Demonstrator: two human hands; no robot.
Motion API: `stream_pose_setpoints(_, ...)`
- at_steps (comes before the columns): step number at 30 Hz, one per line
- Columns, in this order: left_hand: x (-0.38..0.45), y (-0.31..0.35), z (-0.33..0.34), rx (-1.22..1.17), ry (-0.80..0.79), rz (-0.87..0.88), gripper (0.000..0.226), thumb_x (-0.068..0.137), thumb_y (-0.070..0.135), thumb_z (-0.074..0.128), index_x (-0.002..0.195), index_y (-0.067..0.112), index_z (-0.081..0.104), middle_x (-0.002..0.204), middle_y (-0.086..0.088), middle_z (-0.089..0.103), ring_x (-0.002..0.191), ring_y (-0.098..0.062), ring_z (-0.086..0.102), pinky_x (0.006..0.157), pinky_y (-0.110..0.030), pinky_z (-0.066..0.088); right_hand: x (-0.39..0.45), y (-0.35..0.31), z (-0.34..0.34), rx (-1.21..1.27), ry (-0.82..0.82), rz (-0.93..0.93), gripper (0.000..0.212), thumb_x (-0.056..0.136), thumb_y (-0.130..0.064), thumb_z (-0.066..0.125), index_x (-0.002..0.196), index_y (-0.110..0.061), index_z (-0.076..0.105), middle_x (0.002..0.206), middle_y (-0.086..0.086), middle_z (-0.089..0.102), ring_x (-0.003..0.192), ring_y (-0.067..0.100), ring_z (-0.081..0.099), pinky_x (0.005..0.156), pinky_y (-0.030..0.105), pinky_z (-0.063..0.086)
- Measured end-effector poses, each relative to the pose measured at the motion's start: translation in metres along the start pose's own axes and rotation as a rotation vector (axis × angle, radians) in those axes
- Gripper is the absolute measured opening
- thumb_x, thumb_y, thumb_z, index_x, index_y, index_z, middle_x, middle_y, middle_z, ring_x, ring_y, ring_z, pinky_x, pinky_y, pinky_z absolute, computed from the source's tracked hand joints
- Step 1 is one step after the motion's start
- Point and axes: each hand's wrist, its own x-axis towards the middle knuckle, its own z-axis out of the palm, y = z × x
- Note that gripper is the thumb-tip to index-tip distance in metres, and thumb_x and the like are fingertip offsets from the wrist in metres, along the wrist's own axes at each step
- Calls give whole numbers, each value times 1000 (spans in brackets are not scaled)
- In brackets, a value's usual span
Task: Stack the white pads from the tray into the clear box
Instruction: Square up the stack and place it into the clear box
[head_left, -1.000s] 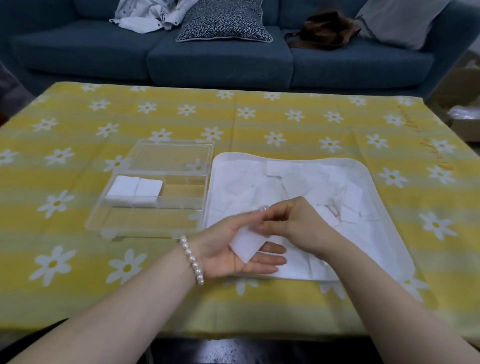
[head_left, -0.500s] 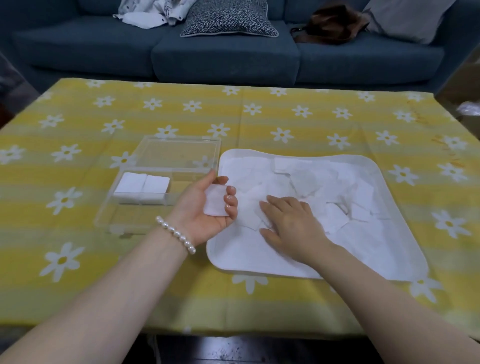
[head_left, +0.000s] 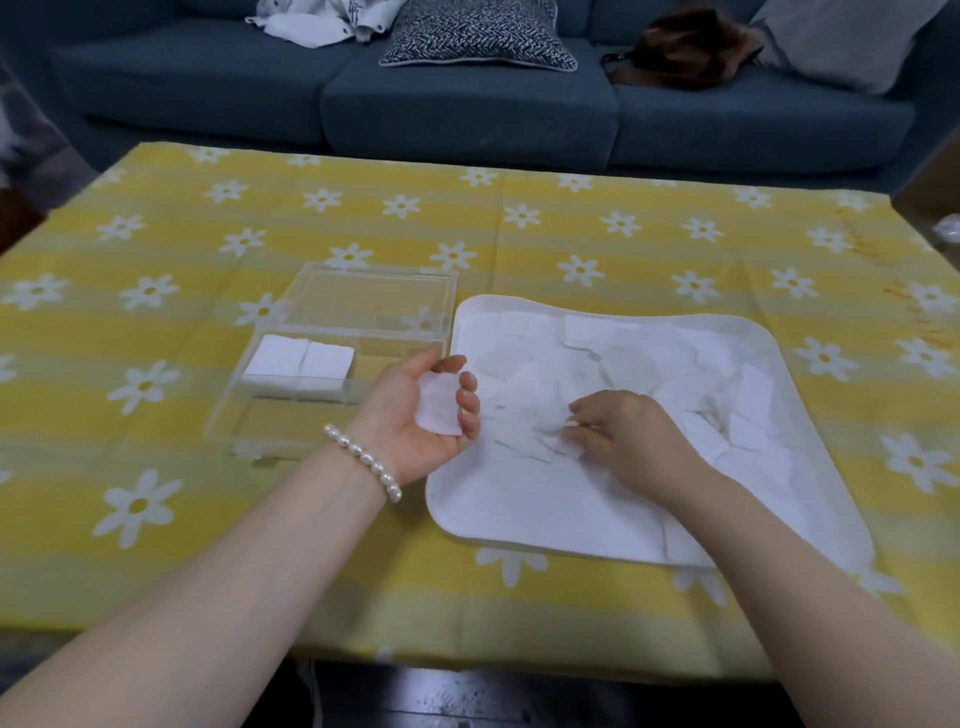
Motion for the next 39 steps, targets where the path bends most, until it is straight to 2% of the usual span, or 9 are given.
stream_pose_setpoints(4, 1, -3, 0, 20, 1, -12, 27, 96, 31, 43, 78, 13, 53, 61, -3, 54, 43, -13, 46, 43, -16, 36, -3, -5, -13, 147, -46, 84, 12, 83, -19, 68, 91, -13, 74, 120, -1, 63, 99, 13, 57, 85, 24, 40)
stream_pose_setpoints(8, 2, -6, 0, 35, -2, -25, 25, 94, 30, 45, 78, 14, 54, 61, -3, 55, 44, -13, 47, 44, -17, 36, -7, -5, -17, -20, -214, 40, 18, 80, -23, 65, 96, -19, 73, 132, -10, 52, 116, 15, 49, 100, 33, 38)
stream_pose_setpoints(12, 4, -7, -1, 35, -5, -31, 25, 95, 31, 45, 79, 14, 55, 62, -3, 55, 44, -13, 48, 43, -17, 37, -5, -1, -10, -68, -85, 10, 21, 83, -31, 65, 93, -14, 73, 118, -3, 62, 106, 18, 54, 90, 32, 41)
stream_pose_setpoints(16, 5, -8, -1, 41, 2, -32, 25, 95, 31, 45, 79, 14, 55, 62, -3, 55, 43, -14, 48, 42, -17, 38, -5, -3, 2, -247, -48, -32, 47, 74, -50, 69, 112, -22, 65, 112, -3, 58, 105, 20, 50, 89, 33, 38)
stream_pose_setpoints(20, 6, -8, -2, 47, 1, -28, 26, 95, 31, 45, 79, 13, 54, 63, -3, 55, 44, -14, 48, 43, -17, 37, -6, -4, 4, -271, -40, -50, 44, 77, -46, 64, 114, -23, 64, 115, -4, 54, 106, 19, 47, 90, 33, 37)
stream_pose_setpoints(25, 4, -11, 0, 51, 2, -21, 26, 96, 30, 44, 79, 13, 53, 61, -3, 55, 43, -13, 47, 43, -16, 37, -7, -3, 7, -340, -28, -106, 26, 74, -27, 56, 89, -8, 68, 92, 4, 61, 84, 25, 53, 73, 32, 44)
stream_pose_setpoints(28, 4, -12, 0, 49, 0, -23, 26, 96, 30, 44, 80, 13, 54, 61, -3, 55, 43, -13, 48, 43, -16, 38, -6, -2, 9, -292, -10, -83, 15, 73, -15, 55, 65, -3, 54, 71, 7, 52, 70, 28, 48, 58, 32, 35)
stream_pose_setpoints(32, 4, -13, -1, 52, 0, -25, 26, 96, 30, 44, 80, 13, 54, 63, -4, 55, 43, -14, 48, 42, -16, 38, -3, -1, -1, -131, -32, 39, 27, 83, -27, 65, 92, -2, 69, 96, 9, 66, 92, 25, 58, 81, 37, 47)
stream_pose_setpoints(39, 6, -17, -1, 61, 11, -38, 27, 97, 30, 44, 80, 12, 54, 64, -5, 55, 43, -14, 49, 42, -16, 39, -4, -1, -5, -177, -129, 36, 46, 73, -42, 74, 110, -16, 67, 110, 1, 58, 106, 19, 51, 89, 32, 43)
